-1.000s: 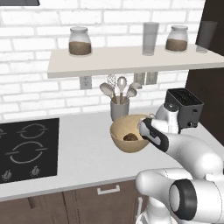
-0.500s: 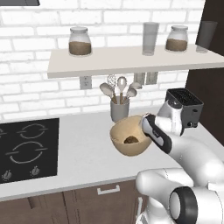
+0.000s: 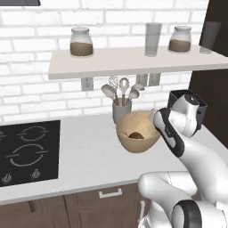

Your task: Open the cabinet, pick up the bread from the cabinet and place it in the basket. Then move the basket to the dining counter.

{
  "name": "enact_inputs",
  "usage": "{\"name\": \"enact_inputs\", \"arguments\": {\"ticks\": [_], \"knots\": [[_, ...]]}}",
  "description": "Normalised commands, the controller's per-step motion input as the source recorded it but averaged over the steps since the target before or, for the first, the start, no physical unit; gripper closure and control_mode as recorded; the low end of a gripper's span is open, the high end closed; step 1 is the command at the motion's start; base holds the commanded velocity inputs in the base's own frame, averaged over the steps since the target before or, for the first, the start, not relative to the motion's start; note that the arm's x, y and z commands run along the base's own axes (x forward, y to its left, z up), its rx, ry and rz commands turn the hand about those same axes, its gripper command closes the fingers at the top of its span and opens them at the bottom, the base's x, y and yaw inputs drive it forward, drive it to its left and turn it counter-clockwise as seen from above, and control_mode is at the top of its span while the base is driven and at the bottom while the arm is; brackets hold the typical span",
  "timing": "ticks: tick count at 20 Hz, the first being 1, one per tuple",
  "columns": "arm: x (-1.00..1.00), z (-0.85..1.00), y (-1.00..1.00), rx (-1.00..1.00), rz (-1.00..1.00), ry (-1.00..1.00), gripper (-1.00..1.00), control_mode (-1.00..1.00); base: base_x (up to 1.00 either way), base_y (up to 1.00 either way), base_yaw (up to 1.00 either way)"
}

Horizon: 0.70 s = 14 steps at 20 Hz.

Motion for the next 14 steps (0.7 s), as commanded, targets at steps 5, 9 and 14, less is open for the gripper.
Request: {"name": "enact_inputs", "arguments": {"ticks": [5, 9, 14], "knots": [[-0.39, 0.49, -0.15, 0.08, -0.2, 0.0, 1.0, -1.0, 0.0, 0.0, 0.0], [-0.57, 0.42, -0.24, 0.03, -0.16, 0.02, 1.0, -1.0, 0.0, 0.0, 0.0], [-0.36, 0.3, -0.11, 0.0, -0.07, 0.0, 1.0, -1.0, 0.0, 0.0, 0.0]]}}
